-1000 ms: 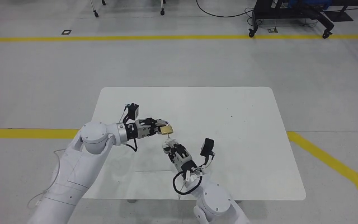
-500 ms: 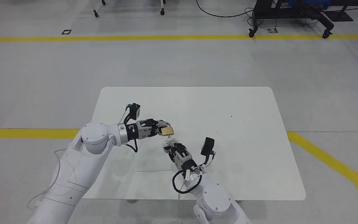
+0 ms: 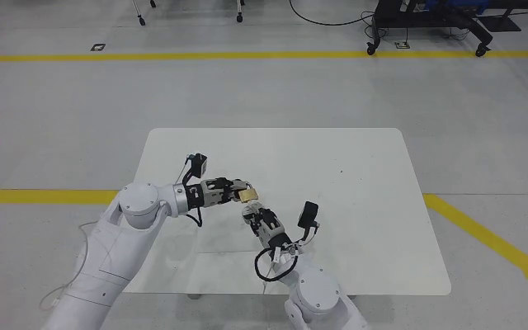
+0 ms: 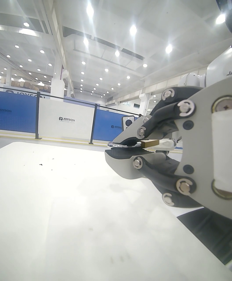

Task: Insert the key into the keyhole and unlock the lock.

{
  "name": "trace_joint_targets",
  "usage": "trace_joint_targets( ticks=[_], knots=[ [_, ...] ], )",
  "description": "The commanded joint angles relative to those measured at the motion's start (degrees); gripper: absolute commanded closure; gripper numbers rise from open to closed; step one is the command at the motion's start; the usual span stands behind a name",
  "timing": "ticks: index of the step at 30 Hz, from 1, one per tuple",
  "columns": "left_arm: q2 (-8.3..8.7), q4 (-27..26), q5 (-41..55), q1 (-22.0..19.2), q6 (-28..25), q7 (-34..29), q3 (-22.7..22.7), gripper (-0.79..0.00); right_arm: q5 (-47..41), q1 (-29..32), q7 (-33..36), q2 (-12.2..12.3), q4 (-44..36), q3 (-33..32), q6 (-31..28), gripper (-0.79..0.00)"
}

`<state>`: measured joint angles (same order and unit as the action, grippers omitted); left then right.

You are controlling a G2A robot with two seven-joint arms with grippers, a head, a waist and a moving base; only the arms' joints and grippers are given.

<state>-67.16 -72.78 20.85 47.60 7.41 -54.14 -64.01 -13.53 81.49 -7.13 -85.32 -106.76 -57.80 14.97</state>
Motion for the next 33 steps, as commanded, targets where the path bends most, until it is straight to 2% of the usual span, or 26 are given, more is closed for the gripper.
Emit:
trace_joint_targets(
  ticks=[1,6,15,19,23,30,31,32,33],
  knots=[
    [0.02,-0.10,-0.46,0.22,-0.25,2.25,-0.37,0.000,0.01,0.46,0.10,0.00,-0.49,0.04,-0.55,-0.785],
    [0.07,-1.93,-5.33,1.68,-4.35,10.08,-0.59,0.000,-1.94,2.20,0.31,-0.09,-2.17,-0.03,-3.34,-0.785],
    [0.08,-2.09,-5.81,1.78,-4.55,10.43,-0.54,0.000,-1.94,2.20,0.31,-0.09,-2.17,-0.03,-3.34,-0.785],
    [0.68,-5.22,-16.59,3.36,-8.17,12.85,0.53,0.000,0.71,0.81,-2.55,-0.27,-0.48,0.29,0.54,-0.785],
    [1.07,-6.79,-17.32,4.68,-9.66,10.49,-0.15,0.000,0.29,-0.64,-4.69,-0.75,0.29,1.09,3.16,-0.785],
    [1.60,-7.94,-21.05,6.04,-13.08,9.05,-0.60,0.000,-1.12,-1.70,-6.71,-1.42,1.55,1.69,3.11,-0.785],
    [1.64,-8.10,-21.72,6.13,-13.59,9.18,-0.56,0.000,-1.25,-1.84,-6.91,-1.50,1.78,1.73,3.21,-0.757],
    [1.67,-8.21,-22.51,6.24,-14.19,9.31,-0.47,0.000,-1.62,-1.93,-7.05,-1.58,1.94,1.73,3.35,-0.686],
    [1.70,-8.23,-23.17,6.34,-14.61,9.54,-0.41,0.000,-2.17,-2.02,-7.15,-1.67,2.09,1.67,3.62,-0.662]
  ],
)
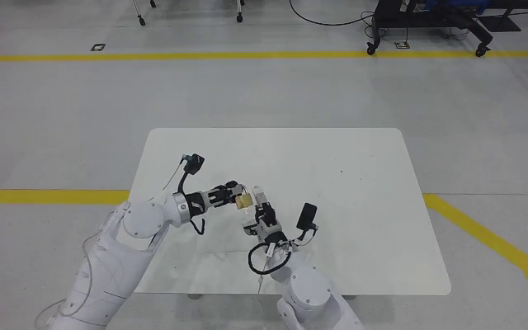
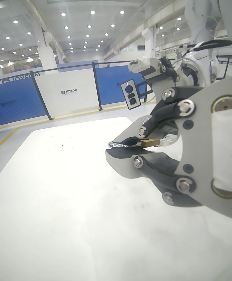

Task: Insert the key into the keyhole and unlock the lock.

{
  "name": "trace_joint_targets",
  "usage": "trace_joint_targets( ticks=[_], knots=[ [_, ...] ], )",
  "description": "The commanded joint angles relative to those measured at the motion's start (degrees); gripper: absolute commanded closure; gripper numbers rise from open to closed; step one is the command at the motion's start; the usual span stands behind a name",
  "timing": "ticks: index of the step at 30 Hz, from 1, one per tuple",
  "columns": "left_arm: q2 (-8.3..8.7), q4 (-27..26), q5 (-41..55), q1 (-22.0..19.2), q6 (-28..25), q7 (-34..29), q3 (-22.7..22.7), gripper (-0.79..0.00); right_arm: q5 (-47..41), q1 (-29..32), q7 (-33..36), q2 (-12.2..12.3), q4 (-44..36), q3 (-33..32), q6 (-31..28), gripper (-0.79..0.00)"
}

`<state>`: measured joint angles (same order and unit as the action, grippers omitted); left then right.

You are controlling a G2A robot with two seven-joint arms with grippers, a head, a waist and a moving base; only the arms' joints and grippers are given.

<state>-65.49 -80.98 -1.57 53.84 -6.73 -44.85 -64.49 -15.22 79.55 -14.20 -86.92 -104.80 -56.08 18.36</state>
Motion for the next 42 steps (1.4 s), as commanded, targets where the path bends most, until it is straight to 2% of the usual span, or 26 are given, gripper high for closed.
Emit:
trace_joint_targets(
  ticks=[1,6,9,18,21,26,28,29,31,33,36,40,42],
  knots=[
    [0.03,-0.10,-1.19,0.21,-0.81,0.31,0.21,0.000,-0.72,-0.23,-0.26,-0.13,0.43,-0.12,0.89,-0.653],
    [0.07,-0.45,-3.55,0.32,-2.08,-0.08,0.93,0.000,-1.32,-1.17,-0.54,-0.46,1.53,0.10,3.26,-0.708],
    [0.09,-0.93,-4.43,0.45,-2.66,-0.51,1.30,0.000,-1.66,-1.53,-0.68,-0.63,1.96,0.02,3.67,-0.674],
    [0.32,-1.75,-6.61,0.81,-4.19,-1.80,1.48,0.000,-1.73,-2.20,-0.74,-1.01,2.32,-0.09,4.77,-0.659],
    [0.19,-0.47,-2.17,0.96,-3.47,-1.01,0.43,0.000,-1.63,-2.21,-0.77,-1.11,2.61,-0.11,4.92,-0.665],
    [-0.19,3.31,8.64,0.06,2.38,-1.20,-1.83,0.000,1.73,-1.44,0.29,-0.93,1.92,0.52,4.34,-0.677],
    [-0.30,4.43,12.10,-0.25,4.34,-2.86,-2.16,0.000,4.24,-0.91,2.01,-0.68,1.58,1.12,3.90,-0.646],
    [-0.32,4.81,12.84,-0.48,4.71,-3.25,-2.30,0.000,5.38,-0.66,2.52,-0.58,1.48,1.30,3.70,-0.597],
    [-0.35,5.48,13.41,-0.79,5.31,-3.64,-2.31,0.000,7.16,-0.25,3.66,-0.44,1.14,1.86,3.09,-0.326],
    [-0.43,5.92,13.93,-1.00,5.65,-3.84,-2.12,0.000,7.56,0.19,4.24,-0.41,0.81,2.05,2.24,-0.231],
    [-0.59,6.28,14.96,-1.31,5.54,-4.45,-1.69,0.000,7.47,0.37,3.91,-0.51,0.97,1.89,1.27,-0.194],
    [-0.73,6.60,15.09,-1.62,5.45,-4.42,-1.21,0.000,5.03,0.30,2.93,-0.83,1.49,1.01,0.55,-0.200],
    [-0.77,6.76,15.29,-1.69,5.34,-4.38,-1.15,0.000,4.32,0.22,2.71,-0.94,1.59,0.74,0.28,-0.169]
  ],
)
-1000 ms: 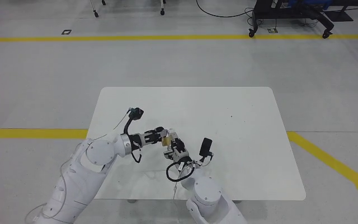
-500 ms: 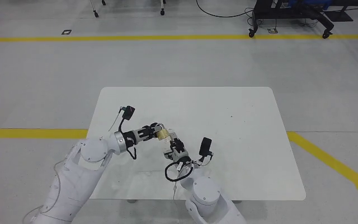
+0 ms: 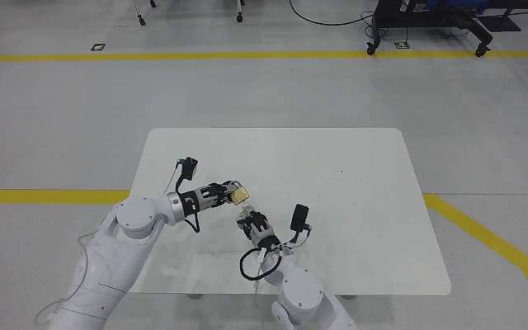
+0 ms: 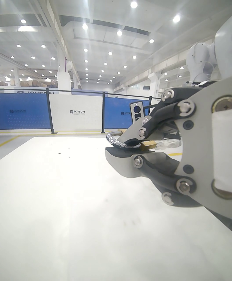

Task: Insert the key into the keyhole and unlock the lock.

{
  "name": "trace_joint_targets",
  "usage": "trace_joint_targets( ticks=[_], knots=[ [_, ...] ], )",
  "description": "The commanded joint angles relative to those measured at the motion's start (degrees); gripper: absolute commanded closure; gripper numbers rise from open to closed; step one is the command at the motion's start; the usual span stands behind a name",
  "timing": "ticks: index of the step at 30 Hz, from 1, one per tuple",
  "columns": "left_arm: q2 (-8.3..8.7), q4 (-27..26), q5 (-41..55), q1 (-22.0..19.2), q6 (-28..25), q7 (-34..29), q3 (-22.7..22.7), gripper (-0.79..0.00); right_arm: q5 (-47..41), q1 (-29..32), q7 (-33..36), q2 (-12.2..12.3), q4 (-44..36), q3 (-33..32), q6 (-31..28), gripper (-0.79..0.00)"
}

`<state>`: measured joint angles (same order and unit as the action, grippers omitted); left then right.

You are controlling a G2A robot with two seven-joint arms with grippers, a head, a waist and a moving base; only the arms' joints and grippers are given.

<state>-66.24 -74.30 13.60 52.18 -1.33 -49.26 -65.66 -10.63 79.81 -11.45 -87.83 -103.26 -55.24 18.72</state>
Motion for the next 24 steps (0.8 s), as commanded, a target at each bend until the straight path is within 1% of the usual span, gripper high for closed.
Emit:
trace_joint_targets(
  ticks=[1,5,11,12,13,15,19,24],
  knots=[
    [-0.03,0.16,0.14,-0.02,-0.13,0.05,0.04,0.000,-0.42,-0.10,-0.05,-0.08,0.15,-0.19,-0.08,-0.151],
    [-0.02,0.32,0.32,-0.01,-0.48,-0.31,0.01,0.000,-1.95,-0.27,0.14,-0.27,0.48,-0.70,-0.74,-0.117],
    [-0.06,0.48,1.71,0.22,-0.96,-0.71,-0.21,0.000,-5.58,-0.63,0.81,-0.63,2.06,-1.64,-3.04,-0.117],
    [-0.07,0.50,1.84,0.23,-0.98,-0.77,-0.21,0.000,-6.21,-0.69,0.96,-0.70,2.33,-1.76,-3.50,-0.108],
    [-0.07,0.51,1.86,0.26,-1.01,-0.84,-0.18,0.000,-7.02,-0.66,1.01,-0.77,2.57,-1.95,-4.06,-0.092],
    [-0.08,0.52,2.11,0.33,-1.09,-1.08,-0.17,0.000,-8.00,-0.63,1.26,-0.85,2.91,-2.25,-5.11,0.000],
    [-0.09,0.45,2.50,0.55,-1.95,-0.48,-0.43,0.000,-11.79,0.08,3.11,-0.96,2.99,-3.19,-7.10,0.000],
    [-0.19,0.36,3.51,1.35,-4.97,1.13,-0.88,0.000,-20.75,1.17,8.06,-1.05,3.43,-5.25,-9.19,0.000]
  ],
)
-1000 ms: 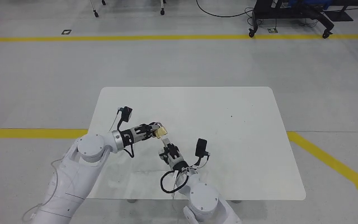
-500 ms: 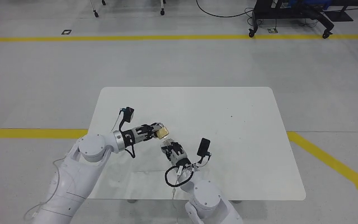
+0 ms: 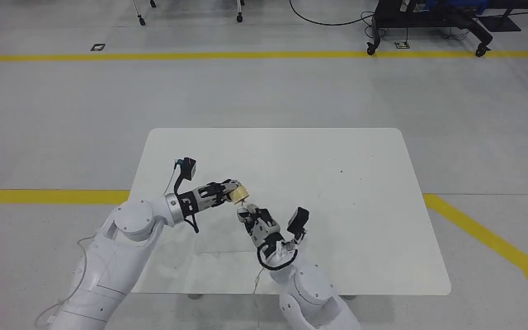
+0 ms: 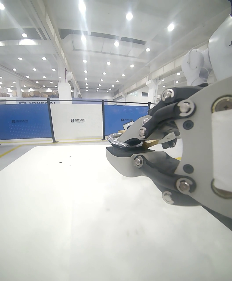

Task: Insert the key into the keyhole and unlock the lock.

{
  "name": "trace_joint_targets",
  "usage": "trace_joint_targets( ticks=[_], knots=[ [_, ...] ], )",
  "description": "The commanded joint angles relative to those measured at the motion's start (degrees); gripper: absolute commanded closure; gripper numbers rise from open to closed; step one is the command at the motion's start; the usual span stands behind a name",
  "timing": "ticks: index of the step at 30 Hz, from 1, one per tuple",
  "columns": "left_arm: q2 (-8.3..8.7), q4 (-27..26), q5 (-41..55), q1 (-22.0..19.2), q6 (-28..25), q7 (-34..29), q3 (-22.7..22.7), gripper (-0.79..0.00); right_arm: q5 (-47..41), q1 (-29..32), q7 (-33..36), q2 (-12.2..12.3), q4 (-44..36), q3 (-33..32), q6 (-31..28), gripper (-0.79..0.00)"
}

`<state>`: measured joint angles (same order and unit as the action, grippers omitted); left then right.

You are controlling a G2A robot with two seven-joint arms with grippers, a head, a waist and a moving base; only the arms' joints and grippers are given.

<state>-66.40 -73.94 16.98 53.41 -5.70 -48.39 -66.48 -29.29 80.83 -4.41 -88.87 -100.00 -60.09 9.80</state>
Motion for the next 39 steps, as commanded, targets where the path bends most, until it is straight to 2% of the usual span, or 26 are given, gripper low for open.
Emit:
trace_joint_targets(
  ticks=[1,5,18,26,34,39],
  knots=[
    [-0.05,-0.05,0.25,0.29,-1.37,0.46,-0.05,0.000,-4.25,0.35,2.05,-0.04,0.33,-0.90,-0.62,0.000],
    [-0.16,-0.10,0.99,0.84,-3.18,1.00,-0.08,0.000,-10.19,0.72,4.76,-0.07,1.32,-2.44,-1.22,0.000],
    [-0.25,-1.23,1.06,1.69,-6.30,-0.20,0.29,0.000,-21.38,0.48,11.17,-0.07,3.72,-4.53,-0.82,0.000],
    [-0.14,-1.72,1.07,2.44,-8.21,-0.80,-0.20,0.000,-33.53,0.64,19.90,0.37,6.28,-7.70,4.77,0.000],
    [0.02,-2.13,0.91,2.85,-9.31,-1.42,-0.76,0.000,-49.67,-0.10,28.95,0.46,11.07,-10.16,11.86,0.000],
    [0.10,-2.23,0.87,3.08,-9.56,-1.36,-1.11,0.000,-49.85,-0.44,28.15,0.72,12.37,-10.43,12.24,0.000]
  ],
)
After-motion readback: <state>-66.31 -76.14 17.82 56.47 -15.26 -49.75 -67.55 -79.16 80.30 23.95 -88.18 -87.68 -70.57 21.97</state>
